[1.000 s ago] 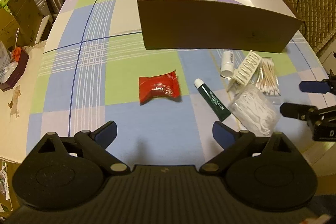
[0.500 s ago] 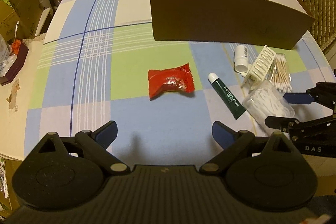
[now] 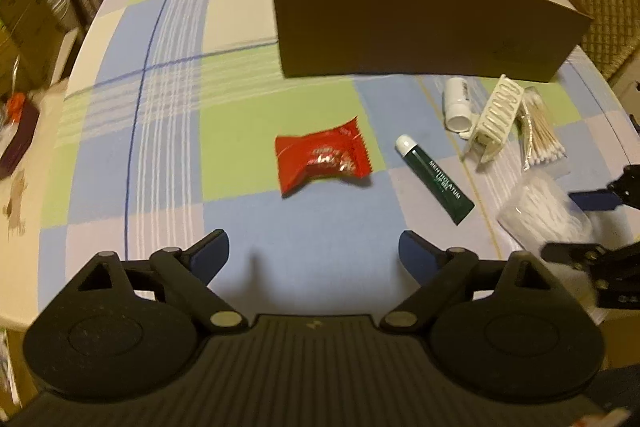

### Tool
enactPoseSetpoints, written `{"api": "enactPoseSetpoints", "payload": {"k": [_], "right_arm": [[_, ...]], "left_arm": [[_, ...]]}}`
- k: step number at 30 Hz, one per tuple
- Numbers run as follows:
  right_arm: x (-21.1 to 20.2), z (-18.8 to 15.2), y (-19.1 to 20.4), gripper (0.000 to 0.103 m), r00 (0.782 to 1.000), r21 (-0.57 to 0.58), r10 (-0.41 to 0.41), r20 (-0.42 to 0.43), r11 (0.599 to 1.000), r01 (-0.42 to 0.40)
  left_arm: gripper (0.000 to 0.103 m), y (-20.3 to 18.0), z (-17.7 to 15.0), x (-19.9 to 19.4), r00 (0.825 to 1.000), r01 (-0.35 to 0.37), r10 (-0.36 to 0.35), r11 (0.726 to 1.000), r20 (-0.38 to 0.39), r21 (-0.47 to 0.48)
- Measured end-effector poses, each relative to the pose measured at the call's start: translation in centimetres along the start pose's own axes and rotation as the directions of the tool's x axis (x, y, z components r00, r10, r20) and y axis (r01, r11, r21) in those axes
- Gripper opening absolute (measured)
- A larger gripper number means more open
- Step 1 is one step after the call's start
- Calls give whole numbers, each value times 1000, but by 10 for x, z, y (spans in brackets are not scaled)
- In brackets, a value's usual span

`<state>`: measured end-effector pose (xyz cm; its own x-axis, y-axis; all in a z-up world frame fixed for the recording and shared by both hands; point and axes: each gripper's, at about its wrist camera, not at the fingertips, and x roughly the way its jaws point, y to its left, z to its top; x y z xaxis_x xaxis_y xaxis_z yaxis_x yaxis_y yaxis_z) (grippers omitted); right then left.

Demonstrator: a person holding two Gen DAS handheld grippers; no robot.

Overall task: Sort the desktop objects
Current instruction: 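Grasp the red candy packet with the left gripper while the right gripper grasps the clear floss-pick box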

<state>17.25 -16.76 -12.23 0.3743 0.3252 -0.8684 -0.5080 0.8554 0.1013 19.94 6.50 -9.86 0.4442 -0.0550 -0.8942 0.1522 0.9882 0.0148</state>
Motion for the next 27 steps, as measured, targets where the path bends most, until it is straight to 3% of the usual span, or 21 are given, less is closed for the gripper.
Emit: {"api": "enactPoseSetpoints", "payload": {"k": [5, 10, 14, 17, 25, 27], "right_arm": [[-18, -24, -16, 53, 999, 63, -36, -19, 997, 37], [-36, -42, -41, 53, 989, 188, -145, -25, 971, 147], [-46, -51, -66, 53, 971, 302, -238, -38, 923, 238], [-54, -57, -85, 53, 956, 396, -291, -45, 873, 285], [-63, -64, -114, 53, 939, 536, -342, -35, 786, 306], [-64, -62, -117, 53, 934, 545, -356, -33, 777, 315]], "left_arm": [[83, 0, 4, 11, 999, 5, -10, 993, 41, 121], [83, 6, 14, 25, 997, 11, -27, 975, 70, 222], [68, 11, 21, 40, 996, 30, -52, 956, 68, 292], [65, 11, 27, 50, 996, 27, -54, 935, 68, 354], [55, 7, 43, 69, 995, 51, -80, 906, 52, 420], [44, 5, 45, 71, 996, 63, -84, 912, 35, 405]]}}
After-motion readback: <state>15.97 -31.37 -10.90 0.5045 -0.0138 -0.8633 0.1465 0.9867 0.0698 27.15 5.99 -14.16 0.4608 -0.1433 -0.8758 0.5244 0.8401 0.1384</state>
